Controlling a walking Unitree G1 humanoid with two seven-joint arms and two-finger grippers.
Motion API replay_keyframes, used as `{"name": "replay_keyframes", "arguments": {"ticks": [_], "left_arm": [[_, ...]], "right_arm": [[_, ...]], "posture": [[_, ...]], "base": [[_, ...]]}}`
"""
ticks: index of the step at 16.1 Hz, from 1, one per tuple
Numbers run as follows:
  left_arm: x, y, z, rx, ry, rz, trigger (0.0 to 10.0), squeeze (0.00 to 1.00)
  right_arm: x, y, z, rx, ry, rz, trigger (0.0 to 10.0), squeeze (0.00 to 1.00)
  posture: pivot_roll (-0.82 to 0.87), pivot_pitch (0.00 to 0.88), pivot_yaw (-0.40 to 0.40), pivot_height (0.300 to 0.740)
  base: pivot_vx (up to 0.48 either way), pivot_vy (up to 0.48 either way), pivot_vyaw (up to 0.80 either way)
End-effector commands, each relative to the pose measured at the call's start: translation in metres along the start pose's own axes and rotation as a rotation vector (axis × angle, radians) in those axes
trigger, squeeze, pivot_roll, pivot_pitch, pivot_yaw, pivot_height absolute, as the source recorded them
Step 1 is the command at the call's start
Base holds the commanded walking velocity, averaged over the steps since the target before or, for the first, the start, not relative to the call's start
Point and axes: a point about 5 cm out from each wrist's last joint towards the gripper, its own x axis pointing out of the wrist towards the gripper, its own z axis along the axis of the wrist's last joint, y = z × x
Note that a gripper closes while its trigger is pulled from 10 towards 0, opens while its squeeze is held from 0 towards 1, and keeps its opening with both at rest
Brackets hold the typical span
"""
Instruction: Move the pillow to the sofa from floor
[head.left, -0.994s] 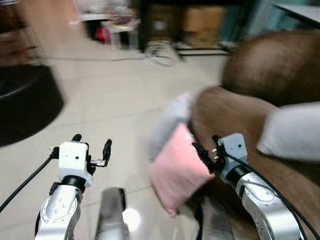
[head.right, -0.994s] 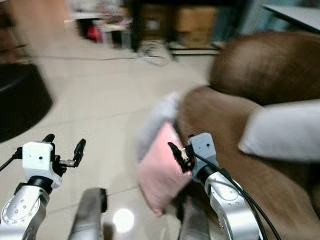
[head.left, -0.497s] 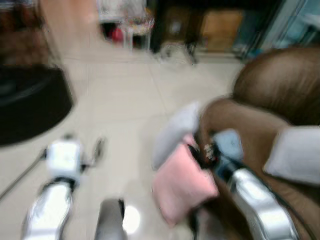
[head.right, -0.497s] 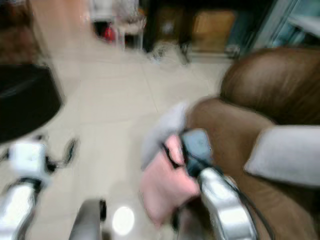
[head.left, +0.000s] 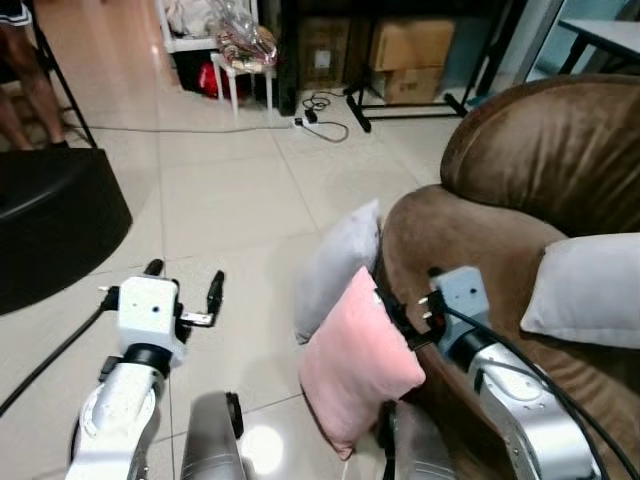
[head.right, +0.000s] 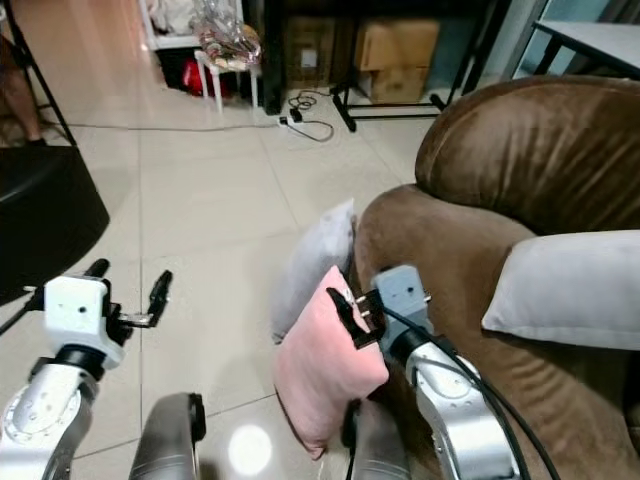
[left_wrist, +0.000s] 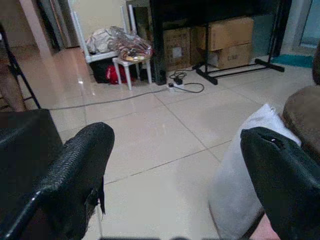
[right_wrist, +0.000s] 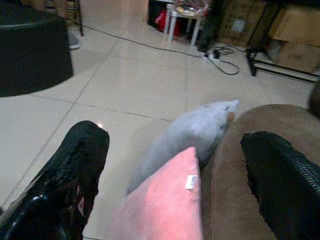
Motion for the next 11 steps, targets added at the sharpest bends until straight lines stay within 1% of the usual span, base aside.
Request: {"name": "replay_keyframes", "arguments": {"ticks": [1, 2, 3, 4, 5, 6, 8, 9, 10, 11], "left_arm": [[0.002, 0.001, -0.004, 0.010, 0.021, -0.009, 10.0, 0.90], [0.005, 0.003, -0.004, 0.015, 0.021, -0.018, 10.0, 0.90], [0.007, 0.004, -0.005, 0.015, 0.023, -0.018, 10.0, 0.90], [0.009, 0.007, -0.006, 0.017, 0.025, -0.019, 10.0, 0.90], [0.010, 0.011, -0.007, 0.024, 0.030, -0.024, 10.0, 0.90], [0.010, 0.016, -0.008, 0.029, 0.034, -0.024, 10.0, 0.90], [0.009, 0.027, -0.008, 0.052, 0.044, -0.042, 10.0, 0.90], [0.010, 0.030, -0.008, 0.058, 0.045, -0.052, 10.0, 0.91], [0.010, 0.031, -0.007, 0.060, 0.043, -0.060, 10.0, 0.91], [0.012, 0.031, -0.006, 0.062, 0.042, -0.087, 10.0, 0.91]], "right_arm": [[0.005, -0.003, -0.004, 0.019, 0.025, -0.006, 10.0, 1.00], [0.010, -0.007, -0.010, 0.039, 0.062, -0.036, 10.0, 1.00], [0.013, -0.010, -0.014, 0.070, 0.076, -0.054, 10.0, 1.00], [0.016, -0.013, -0.020, 0.116, 0.096, -0.085, 10.0, 1.00], [0.019, -0.014, -0.026, 0.163, 0.111, -0.105, 10.0, 1.00], [0.020, -0.016, -0.031, 0.188, 0.122, -0.122, 10.0, 1.00], [0.025, -0.020, -0.040, 0.213, 0.142, -0.149, 10.0, 1.00], [0.028, -0.022, -0.042, 0.216, 0.149, -0.164, 10.0, 1.00], [0.031, -0.023, -0.044, 0.210, 0.160, -0.161, 10.0, 1.00], [0.038, -0.024, -0.046, 0.198, 0.175, -0.164, 10.0, 1.00]], "posture": [[0.00, 0.000, -0.049, 0.511], [0.01, 0.000, -0.049, 0.496], [0.02, 0.000, -0.053, 0.486], [0.02, 0.000, -0.052, 0.476], [0.03, 0.000, -0.050, 0.466], [0.03, 0.000, -0.050, 0.456], [0.04, 0.000, -0.048, 0.431], [0.04, 0.000, -0.048, 0.421], [0.05, 0.000, -0.049, 0.421], [0.05, 0.000, -0.050, 0.421]], "base": [[0.000, 0.000, 0.00], [0.000, 0.000, 0.00], [0.000, 0.000, 0.00], [0.000, 0.000, 0.00], [0.000, 0.000, 0.00], [0.000, 0.000, 0.00], [0.000, 0.000, 0.00], [0.000, 0.000, 0.00], [0.000, 0.000, 0.00], [0.000, 0.000, 0.00]]}}
